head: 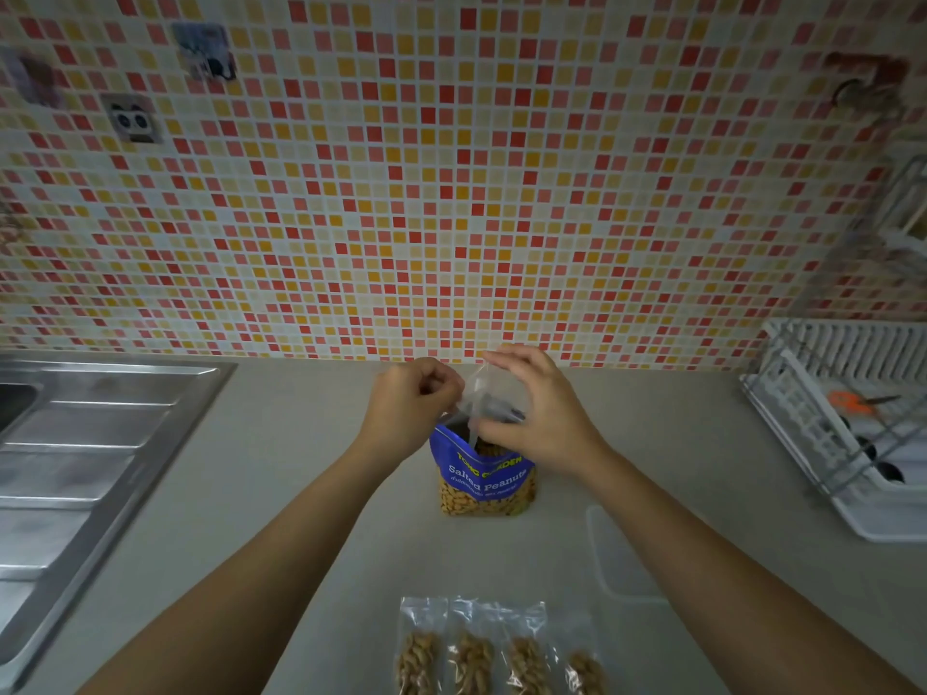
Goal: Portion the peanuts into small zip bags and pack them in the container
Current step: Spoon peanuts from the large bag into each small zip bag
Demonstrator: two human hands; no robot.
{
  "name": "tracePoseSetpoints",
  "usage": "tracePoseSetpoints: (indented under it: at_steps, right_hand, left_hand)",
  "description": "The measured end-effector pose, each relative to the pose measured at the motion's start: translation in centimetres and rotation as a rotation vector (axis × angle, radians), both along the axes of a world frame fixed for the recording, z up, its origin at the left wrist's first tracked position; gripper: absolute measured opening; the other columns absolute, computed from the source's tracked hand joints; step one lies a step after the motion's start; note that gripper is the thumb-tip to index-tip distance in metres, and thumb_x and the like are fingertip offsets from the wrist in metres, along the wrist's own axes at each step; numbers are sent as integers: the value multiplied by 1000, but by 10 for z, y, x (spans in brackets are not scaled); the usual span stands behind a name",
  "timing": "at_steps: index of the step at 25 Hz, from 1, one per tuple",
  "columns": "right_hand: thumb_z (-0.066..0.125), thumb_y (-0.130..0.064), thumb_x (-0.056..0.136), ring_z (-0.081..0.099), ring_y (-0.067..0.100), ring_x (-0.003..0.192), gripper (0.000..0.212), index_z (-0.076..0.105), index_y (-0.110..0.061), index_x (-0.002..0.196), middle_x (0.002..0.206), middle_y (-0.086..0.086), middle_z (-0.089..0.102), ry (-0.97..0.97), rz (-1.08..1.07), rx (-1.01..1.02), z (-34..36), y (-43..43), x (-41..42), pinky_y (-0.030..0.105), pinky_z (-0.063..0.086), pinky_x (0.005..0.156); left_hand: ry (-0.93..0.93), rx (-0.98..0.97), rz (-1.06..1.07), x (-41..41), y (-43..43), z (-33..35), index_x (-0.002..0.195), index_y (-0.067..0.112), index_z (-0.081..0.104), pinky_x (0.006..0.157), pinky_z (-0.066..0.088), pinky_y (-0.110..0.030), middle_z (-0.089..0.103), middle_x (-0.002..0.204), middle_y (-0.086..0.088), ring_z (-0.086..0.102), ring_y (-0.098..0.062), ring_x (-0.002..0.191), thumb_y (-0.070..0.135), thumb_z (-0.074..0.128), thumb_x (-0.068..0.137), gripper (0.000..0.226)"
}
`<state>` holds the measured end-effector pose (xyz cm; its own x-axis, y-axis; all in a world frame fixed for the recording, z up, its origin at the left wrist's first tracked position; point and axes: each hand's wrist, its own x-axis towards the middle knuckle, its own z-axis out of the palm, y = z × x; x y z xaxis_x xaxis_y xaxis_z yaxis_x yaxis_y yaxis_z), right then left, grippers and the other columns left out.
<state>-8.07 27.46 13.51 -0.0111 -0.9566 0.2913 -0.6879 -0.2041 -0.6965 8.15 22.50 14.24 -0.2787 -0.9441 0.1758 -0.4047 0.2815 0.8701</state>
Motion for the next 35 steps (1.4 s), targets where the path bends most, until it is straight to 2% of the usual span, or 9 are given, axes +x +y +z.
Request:
tracePoseSetpoints:
  at_steps: [4, 6, 9, 15, 19, 22, 28, 31, 35]
  right_hand:
    - [71, -55, 64, 45, 17, 124, 78, 47, -24, 131, 130, -4, 54, 258, -156, -189, -11, 3, 3, 40, 32, 105]
    - [66, -62, 66, 49, 19, 122, 74, 51, -24, 128, 125, -1, 59, 322, -264, -278, -17, 3, 4, 47, 34, 104]
    - [64, -58, 73, 52, 19, 118, 62, 54, -25, 124, 120, -2, 63, 347, -332, -364, -21, 3, 0, 53, 31, 104]
    - [64, -55, 73, 50, 15, 118, 58, 52, -29, 123, 116, -7, 62, 307, -235, -368, -21, 5, -10, 57, 29, 103]
    - [70, -52, 70, 52, 16, 112, 60, 54, -27, 122, 111, -8, 64, 305, -204, -372, -23, 6, -19, 55, 34, 98]
    - [66, -57, 68, 55, 16, 106, 58, 60, -25, 117, 104, -9, 66, 297, -200, -380, -26, 8, -29, 51, 37, 96]
    - [69, -52, 69, 53, 6, 105, 65, 59, -16, 122, 110, -5, 62, 125, -139, -286, -34, 18, -49, 41, 46, 94]
    - [77, -44, 69, 56, 7, 100, 66, 57, -16, 124, 111, -9, 57, 95, -135, -239, -39, 21, -52, 33, 50, 88]
    - [78, -43, 68, 54, 1, 95, 68, 56, -14, 126, 106, -12, 55, 110, -134, -237, -44, 19, -58, 27, 50, 84]
  left_hand:
    - [84, 64, -12, -8, 4, 0, 73, 22, 64, 68, 53, -31, 68, 72, -4, 64, -17, 69, 12, 61, 87, 17]
    - [112, 77, -30, -12, 7, 2, 77, 18, 67, 67, 52, -24, 70, 75, -6, 64, -13, 70, 14, 62, 86, 12]
    - [32, -11, -46, -16, 10, 6, 81, 16, 69, 61, 45, -6, 67, 77, 5, 60, 0, 69, 14, 62, 85, 8]
    - [-135, -92, -80, -17, 7, 15, 84, 18, 70, 65, 39, -15, 64, 79, 12, 53, 2, 72, 18, 60, 86, 11]
    - [-158, -96, -127, -19, 7, 18, 88, 13, 74, 65, 41, -10, 68, 85, 8, 56, 2, 74, 20, 60, 87, 15]
    - [-143, -111, -104, -19, -3, 16, 105, 17, 69, 67, 41, -11, 66, 97, 9, 55, 2, 77, 27, 56, 91, 22]
    - [-571, -141, -189, -36, -57, -19, 131, 15, 51, 82, 41, -25, 60, 123, -5, 57, -16, 94, 34, 59, 89, 47]
    - [-727, -160, -291, -46, -65, -32, 123, 12, 57, 83, 44, -25, 63, 115, -8, 59, -19, 96, 29, 61, 88, 39]
    - [-697, -330, -309, -37, -58, -22, 103, 8, 62, 70, 43, -20, 65, 96, -9, 54, -13, 77, 21, 58, 90, 19]
